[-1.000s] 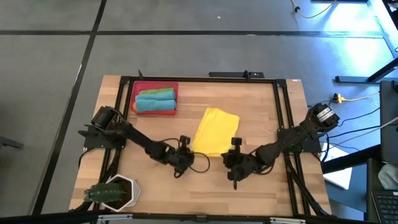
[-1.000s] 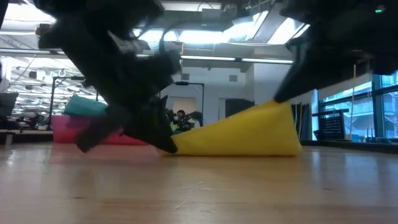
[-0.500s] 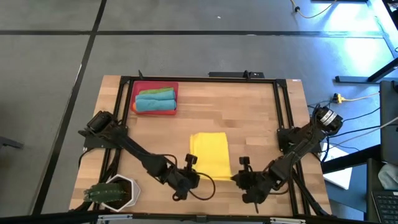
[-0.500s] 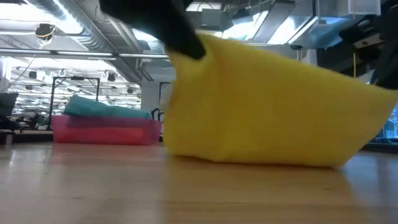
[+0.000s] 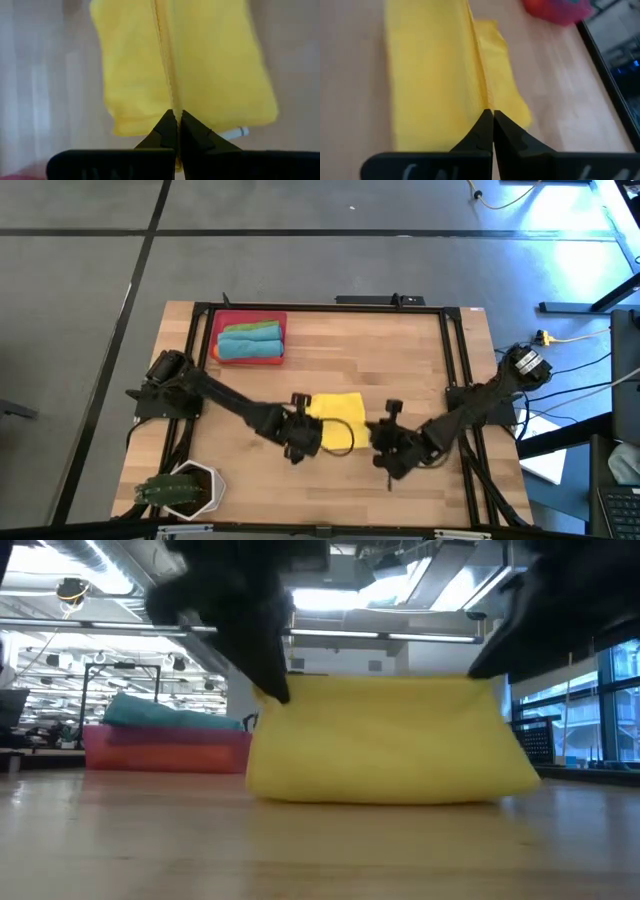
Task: Roll microfiber towels into tight, uniform cylinder then place into a basket
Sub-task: Fold the yellow microfiber towel, then roll the yellow microfiber towel
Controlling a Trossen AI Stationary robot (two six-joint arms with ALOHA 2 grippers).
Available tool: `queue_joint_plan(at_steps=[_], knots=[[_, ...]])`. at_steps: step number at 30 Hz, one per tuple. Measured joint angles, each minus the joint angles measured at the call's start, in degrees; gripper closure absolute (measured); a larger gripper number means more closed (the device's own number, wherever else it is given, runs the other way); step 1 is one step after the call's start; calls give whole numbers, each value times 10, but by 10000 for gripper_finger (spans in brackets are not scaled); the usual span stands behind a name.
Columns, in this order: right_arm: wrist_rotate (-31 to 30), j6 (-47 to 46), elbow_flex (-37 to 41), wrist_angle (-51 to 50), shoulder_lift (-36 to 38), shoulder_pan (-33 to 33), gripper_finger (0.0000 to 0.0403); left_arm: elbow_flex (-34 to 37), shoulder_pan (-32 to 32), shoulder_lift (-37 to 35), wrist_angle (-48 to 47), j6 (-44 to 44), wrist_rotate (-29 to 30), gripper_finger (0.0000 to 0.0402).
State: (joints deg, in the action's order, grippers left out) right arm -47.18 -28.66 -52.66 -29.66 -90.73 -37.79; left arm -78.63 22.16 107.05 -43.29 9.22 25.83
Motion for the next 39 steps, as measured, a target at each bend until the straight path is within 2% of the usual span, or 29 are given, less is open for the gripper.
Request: queue_joint_plan(at_steps=[5,12,19,26,31,39], knots=[[12,29,0,-15,-13,77,399,12,-60,-1,-5,-53,-9,401],[60,55,0,-14,-53,160,399,56,-140,-1,52,-98,-35,401],[64,68,1,-9,-91,209,386,103,-186,-1,136,-152,-70,401],[44,63,2,6,-98,239,368,112,-211,-1,143,-166,-69,376],[1,78,2,9,-98,242,340,112,-215,-1,146,-173,-35,342],[-12,79,2,-26,-91,242,294,112,-212,-1,135,-175,41,282]])
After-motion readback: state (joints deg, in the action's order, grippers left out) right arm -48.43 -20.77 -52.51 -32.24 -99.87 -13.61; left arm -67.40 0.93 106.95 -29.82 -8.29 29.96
